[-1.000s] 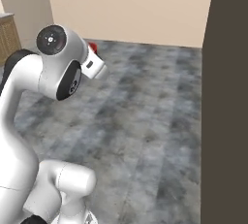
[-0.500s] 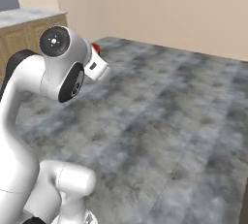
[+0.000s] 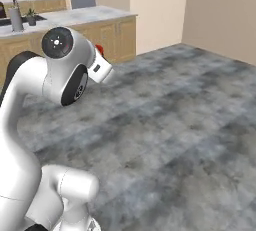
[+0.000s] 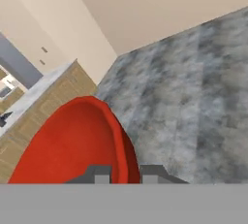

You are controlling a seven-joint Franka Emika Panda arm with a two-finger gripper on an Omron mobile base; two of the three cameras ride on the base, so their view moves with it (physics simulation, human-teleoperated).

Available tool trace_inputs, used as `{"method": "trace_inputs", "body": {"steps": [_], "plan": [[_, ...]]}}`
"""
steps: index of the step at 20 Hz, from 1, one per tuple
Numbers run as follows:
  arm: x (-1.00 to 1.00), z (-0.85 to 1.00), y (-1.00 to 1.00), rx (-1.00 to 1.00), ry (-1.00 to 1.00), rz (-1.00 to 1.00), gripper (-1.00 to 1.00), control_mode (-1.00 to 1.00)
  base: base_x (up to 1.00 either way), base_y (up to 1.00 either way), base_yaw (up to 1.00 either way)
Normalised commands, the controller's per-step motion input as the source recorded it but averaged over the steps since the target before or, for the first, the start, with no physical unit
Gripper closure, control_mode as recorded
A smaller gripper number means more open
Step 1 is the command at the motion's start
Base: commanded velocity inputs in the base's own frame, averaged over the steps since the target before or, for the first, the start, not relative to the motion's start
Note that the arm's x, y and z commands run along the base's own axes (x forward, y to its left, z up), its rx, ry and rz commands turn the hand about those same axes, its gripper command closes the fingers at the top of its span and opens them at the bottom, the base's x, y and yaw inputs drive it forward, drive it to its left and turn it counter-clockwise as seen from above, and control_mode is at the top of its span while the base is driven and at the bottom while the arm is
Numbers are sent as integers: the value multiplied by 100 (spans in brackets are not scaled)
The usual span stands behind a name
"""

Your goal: Take the smaller bowl and place it next to the appetizer plate on the dining counter , and place the larger bowl next to the plate with cooked food.

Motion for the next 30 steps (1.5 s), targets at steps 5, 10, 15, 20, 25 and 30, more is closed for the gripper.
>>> {"method": "trace_inputs", "body": {"steps": [5, 10, 15, 20, 25, 30], "plan": [[0, 0, 0, 0, 0, 0, 100, 100, 100, 0, 54], [0, 0, 0, 0, 0, 0, 100, 100, 100, 0, 54], [0, 0, 0, 0, 0, 0, 100, 100, 100, -2, 57], [0, 0, 0, 0, 0, 0, 100, 100, 100, -11, 59], [0, 0, 0, 0, 0, 0, 100, 100, 100, -6, 60], [0, 0, 0, 0, 0, 0, 100, 100, 100, -24, 53]]}}
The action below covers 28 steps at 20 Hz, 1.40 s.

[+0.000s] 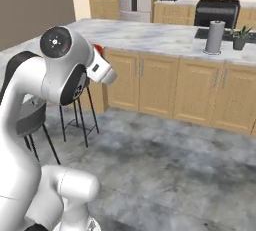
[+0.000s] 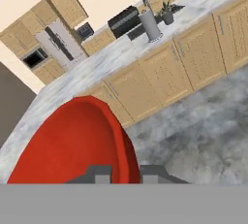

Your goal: Take the smaller bowl and place it next to the appetizer plate on the dining counter , and place the larger bowl next to the plate with cooked food.

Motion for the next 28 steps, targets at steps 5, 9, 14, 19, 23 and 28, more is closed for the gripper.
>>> {"method": "trace_inputs", "body": {"steps": [5, 9, 14, 19, 23, 28], "plan": [[0, 0, 0, 0, 0, 0, 100, 100, 100, -56, 28], [0, 0, 0, 0, 0, 0, 100, 100, 100, -47, 30], [0, 0, 0, 0, 0, 0, 100, 100, 100, -5, 45], [0, 0, 0, 0, 0, 0, 100, 100, 92, 4, 58], [0, 0, 0, 0, 0, 0, 100, 100, 62, 23, 69], [0, 0, 0, 0, 0, 0, 100, 100, 59, 30, 72]]}}
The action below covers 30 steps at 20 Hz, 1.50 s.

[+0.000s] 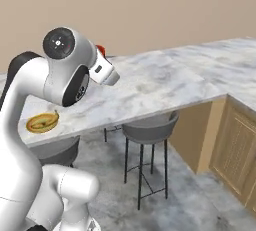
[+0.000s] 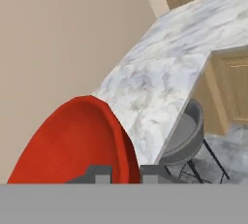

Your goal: Take the smaller bowl and place it next to the appetizer plate on the dining counter , and place the larger bowl next to the plate with cooked food.

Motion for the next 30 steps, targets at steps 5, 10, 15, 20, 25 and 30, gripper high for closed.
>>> {"method": "trace_inputs", "body": {"steps": [5, 10, 15, 20, 25, 30], "plan": [[0, 0, 0, 0, 0, 0, 100, 100, 97, 5, 60], [0, 0, 0, 0, 0, 0, 100, 100, 100, -37, 47], [0, 0, 0, 0, 0, 0, 100, 100, 79, -68, 43], [0, 0, 0, 0, 0, 0, 100, 100, 70, -66, 37], [0, 0, 0, 0, 0, 0, 100, 100, 47, -4, 24], [36, -52, 9, -1, 0, 3, 100, -100, 0, 0, 0]]}}
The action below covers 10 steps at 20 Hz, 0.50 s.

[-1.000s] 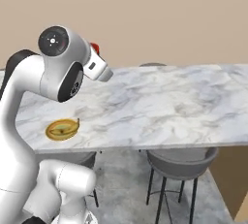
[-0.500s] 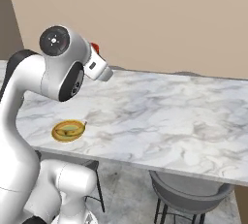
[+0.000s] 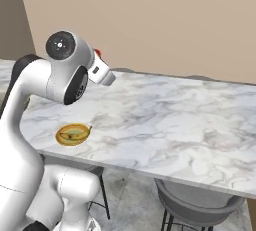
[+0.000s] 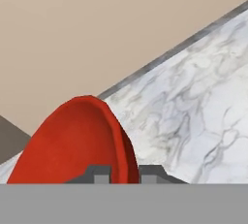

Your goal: Take the smaller bowl and place it next to the appetizer plate on the dining counter , and place the larger bowl next to the plate with cooked food.

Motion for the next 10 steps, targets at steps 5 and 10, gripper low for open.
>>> {"method": "trace_inputs", "body": {"steps": [5, 10], "plan": [[21, -63, -11, -1, 0, 0, 100, -100, 0, 0, 0], [2, -61, 0, 0, 8, 0, 100, -100, 0, 0, 0]]}}
